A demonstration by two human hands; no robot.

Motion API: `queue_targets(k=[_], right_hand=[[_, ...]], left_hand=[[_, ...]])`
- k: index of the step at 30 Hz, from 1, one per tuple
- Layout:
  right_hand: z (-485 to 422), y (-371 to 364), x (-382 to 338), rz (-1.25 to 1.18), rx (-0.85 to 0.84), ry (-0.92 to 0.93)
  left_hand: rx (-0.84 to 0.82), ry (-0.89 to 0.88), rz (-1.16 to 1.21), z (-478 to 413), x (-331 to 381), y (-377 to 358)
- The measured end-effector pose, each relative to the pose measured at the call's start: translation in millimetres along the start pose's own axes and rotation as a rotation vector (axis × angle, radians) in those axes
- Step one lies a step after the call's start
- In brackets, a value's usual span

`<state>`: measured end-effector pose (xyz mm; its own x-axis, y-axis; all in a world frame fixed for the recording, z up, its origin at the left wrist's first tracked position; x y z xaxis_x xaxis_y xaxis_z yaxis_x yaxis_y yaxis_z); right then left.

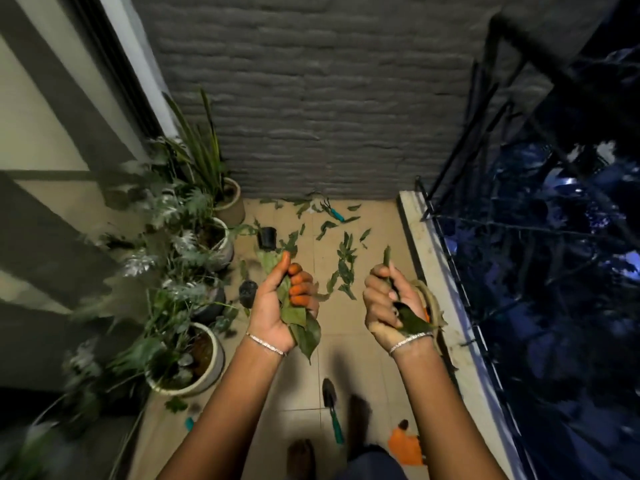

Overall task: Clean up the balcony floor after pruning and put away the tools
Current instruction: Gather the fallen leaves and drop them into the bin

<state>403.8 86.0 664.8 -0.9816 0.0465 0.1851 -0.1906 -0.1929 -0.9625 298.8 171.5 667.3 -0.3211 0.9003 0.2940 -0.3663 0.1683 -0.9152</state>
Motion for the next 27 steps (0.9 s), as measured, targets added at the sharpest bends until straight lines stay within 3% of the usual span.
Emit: queue_targets(k=[8,16,27], right_hand=[[51,-43,70,0.1,0.016,-0.134],[104,-51,109,0.174,0.023,-0.228],[199,9,238,0.216,0.003,-0.633]], left_hand=[[-0.019,-0.172,0.013,116,5,-27],[0.011,-0.354,0.084,211,-47,-30],[0.241,-0.684,0.104,390,-158,-8]])
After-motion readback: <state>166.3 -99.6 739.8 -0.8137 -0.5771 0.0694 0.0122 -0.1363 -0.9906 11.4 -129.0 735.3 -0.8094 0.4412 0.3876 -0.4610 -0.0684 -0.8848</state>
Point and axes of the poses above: each hand's wrist, its own z-axis away from the middle knuckle, its own y-axis out of the back of the hand, x = y × z, the point moved 6 cm from there along -z, towards the middle knuckle, and after that the axes turned 12 degrees about -z, right-handed, at the moved point
